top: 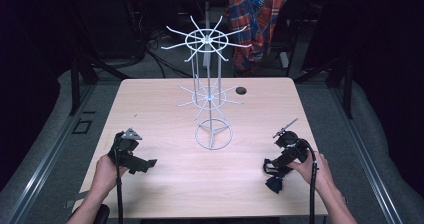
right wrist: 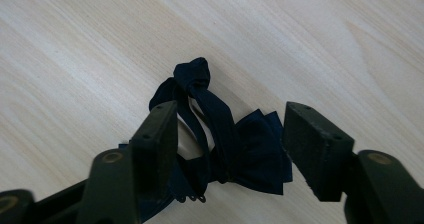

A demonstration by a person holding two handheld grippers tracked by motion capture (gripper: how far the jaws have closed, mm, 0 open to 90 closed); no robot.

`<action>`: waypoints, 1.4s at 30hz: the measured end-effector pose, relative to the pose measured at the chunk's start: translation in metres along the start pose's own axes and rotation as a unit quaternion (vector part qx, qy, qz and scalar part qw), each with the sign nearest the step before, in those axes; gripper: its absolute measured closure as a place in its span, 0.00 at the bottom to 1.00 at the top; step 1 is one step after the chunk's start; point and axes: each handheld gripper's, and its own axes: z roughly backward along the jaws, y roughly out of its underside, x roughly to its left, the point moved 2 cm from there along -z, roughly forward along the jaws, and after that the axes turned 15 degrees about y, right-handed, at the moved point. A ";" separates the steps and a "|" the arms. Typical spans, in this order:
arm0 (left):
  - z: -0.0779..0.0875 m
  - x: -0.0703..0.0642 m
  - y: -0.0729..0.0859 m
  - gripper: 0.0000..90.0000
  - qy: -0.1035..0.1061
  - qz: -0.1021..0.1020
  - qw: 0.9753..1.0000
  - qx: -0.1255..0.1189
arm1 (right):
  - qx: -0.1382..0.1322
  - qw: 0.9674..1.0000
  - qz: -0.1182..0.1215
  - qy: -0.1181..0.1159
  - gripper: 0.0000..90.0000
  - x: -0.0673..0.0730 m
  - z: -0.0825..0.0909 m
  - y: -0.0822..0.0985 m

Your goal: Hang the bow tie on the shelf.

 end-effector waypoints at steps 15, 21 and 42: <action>-0.001 0.001 0.000 0.00 0.002 0.005 1.000 0.002 | 0.021 1.000 0.016 -0.002 0.91 0.015 -0.014 -0.002; 0.000 0.001 0.001 0.00 0.002 0.004 1.000 0.003 | 0.022 1.000 0.019 0.003 0.98 0.015 -0.013 -0.002; 0.001 0.002 0.002 0.00 0.001 0.003 1.000 0.003 | -0.122 0.992 -0.029 0.010 1.00 0.004 0.033 -0.002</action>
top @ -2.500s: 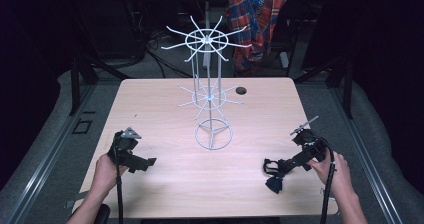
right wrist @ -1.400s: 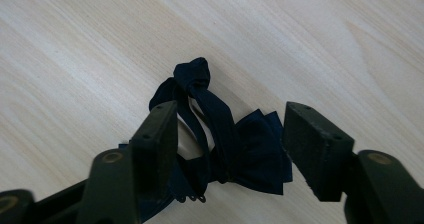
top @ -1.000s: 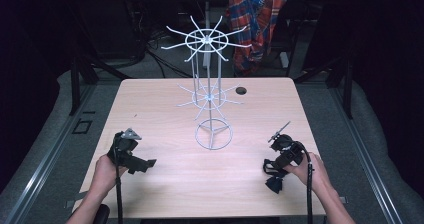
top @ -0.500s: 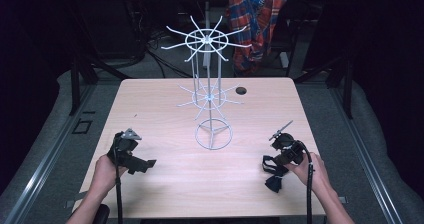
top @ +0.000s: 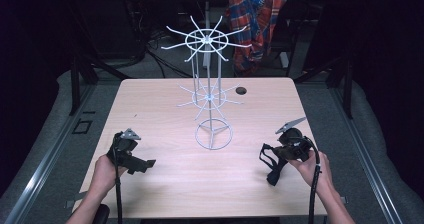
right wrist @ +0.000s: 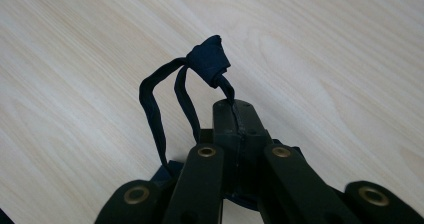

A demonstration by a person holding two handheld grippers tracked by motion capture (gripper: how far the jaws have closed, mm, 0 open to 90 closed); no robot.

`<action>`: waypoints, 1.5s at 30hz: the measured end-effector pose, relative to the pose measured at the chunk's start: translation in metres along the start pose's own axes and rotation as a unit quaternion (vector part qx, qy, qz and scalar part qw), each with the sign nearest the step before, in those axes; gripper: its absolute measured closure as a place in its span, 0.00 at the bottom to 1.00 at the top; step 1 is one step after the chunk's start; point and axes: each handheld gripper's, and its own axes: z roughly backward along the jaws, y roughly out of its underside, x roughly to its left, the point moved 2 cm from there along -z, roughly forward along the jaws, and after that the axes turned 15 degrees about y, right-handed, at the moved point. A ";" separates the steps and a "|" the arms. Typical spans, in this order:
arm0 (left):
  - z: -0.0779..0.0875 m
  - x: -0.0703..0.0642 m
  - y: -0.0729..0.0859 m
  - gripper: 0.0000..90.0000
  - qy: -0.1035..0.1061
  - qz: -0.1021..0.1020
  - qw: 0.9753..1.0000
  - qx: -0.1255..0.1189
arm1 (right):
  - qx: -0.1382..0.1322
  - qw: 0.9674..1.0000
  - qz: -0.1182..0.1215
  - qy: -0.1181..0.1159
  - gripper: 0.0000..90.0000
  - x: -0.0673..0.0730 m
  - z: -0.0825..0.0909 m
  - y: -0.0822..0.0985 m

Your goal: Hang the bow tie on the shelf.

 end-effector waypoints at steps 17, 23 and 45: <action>0.000 -0.001 -0.001 0.00 -0.001 -0.002 1.000 -0.002 | -0.065 0.998 -0.021 0.015 1.00 -0.002 0.013 -0.007; 0.000 -0.001 -0.001 0.00 0.000 -0.002 1.000 -0.001 | -0.082 0.996 -0.028 0.029 1.00 -0.003 0.019 -0.007; -0.001 0.000 0.003 0.00 -0.002 0.004 1.000 0.006 | -0.122 0.991 -0.038 0.037 1.00 -0.010 0.030 -0.021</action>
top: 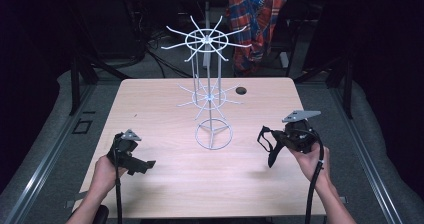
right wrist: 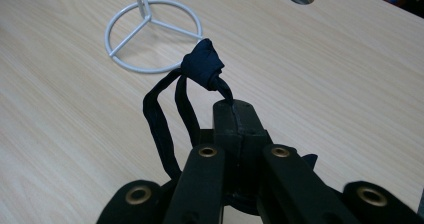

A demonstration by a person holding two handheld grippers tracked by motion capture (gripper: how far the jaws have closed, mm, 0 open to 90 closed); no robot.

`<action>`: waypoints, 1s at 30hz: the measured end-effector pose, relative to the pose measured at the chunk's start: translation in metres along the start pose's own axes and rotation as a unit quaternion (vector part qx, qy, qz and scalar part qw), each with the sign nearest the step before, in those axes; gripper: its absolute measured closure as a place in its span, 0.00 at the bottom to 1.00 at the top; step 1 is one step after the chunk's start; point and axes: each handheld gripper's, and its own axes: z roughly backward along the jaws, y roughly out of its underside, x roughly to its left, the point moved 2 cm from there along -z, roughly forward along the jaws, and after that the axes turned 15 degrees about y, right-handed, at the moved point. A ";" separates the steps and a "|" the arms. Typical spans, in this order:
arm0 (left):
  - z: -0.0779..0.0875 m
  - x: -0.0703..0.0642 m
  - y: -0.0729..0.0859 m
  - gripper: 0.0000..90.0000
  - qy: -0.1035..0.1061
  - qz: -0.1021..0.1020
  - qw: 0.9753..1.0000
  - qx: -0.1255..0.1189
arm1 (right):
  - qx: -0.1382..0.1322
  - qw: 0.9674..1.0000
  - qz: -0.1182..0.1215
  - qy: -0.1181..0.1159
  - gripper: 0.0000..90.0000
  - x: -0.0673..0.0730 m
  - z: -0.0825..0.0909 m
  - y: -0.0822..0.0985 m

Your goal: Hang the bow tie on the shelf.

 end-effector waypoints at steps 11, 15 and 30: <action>-0.001 -0.002 0.001 0.00 -0.007 0.000 1.000 0.006 | -0.032 0.999 0.009 0.002 1.00 0.005 0.012 -0.021; 0.000 -0.002 0.002 0.00 -0.009 0.002 1.000 0.007 | -0.037 0.999 0.009 0.004 1.00 0.006 0.012 -0.028; 0.003 -0.002 0.005 0.00 -0.012 0.005 1.000 0.003 | -0.056 0.998 0.017 0.007 1.00 0.011 0.012 -0.046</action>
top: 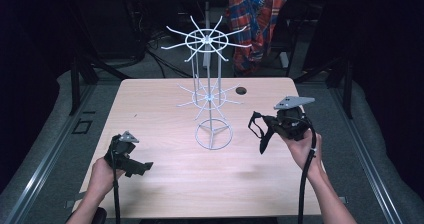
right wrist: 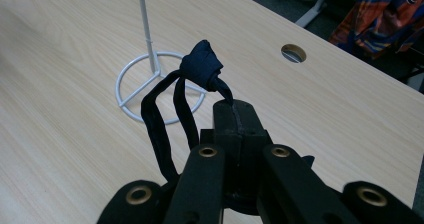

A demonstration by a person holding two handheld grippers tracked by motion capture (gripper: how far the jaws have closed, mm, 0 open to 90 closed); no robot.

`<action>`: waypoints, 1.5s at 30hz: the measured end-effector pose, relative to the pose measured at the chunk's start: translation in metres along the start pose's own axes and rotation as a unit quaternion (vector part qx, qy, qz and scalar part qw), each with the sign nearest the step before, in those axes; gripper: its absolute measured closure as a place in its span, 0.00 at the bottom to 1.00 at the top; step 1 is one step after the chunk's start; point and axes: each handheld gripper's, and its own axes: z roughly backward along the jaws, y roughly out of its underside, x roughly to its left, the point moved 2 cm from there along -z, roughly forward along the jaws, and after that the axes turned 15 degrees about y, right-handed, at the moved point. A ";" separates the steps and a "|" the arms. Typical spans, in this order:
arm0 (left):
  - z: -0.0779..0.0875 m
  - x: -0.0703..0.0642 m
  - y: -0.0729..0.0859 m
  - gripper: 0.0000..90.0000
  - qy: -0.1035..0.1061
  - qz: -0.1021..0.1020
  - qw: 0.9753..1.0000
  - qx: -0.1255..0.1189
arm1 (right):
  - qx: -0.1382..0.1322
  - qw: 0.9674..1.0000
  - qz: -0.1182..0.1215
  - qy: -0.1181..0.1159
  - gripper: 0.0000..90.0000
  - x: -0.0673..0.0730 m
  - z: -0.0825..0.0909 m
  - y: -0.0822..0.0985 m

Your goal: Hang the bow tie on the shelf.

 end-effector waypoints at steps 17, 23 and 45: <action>0.000 0.000 -0.001 0.00 0.003 -0.005 1.000 0.002 | -0.019 1.000 -0.003 0.005 1.00 0.000 -0.003 -0.019; -0.002 -0.001 -0.003 0.00 0.005 -0.007 1.000 0.003 | -0.027 1.000 -0.007 0.005 1.00 -0.002 -0.002 -0.027; -0.002 -0.001 -0.003 0.00 0.006 -0.010 1.000 0.006 | -0.050 0.998 -0.022 0.008 1.00 -0.008 -0.007 -0.050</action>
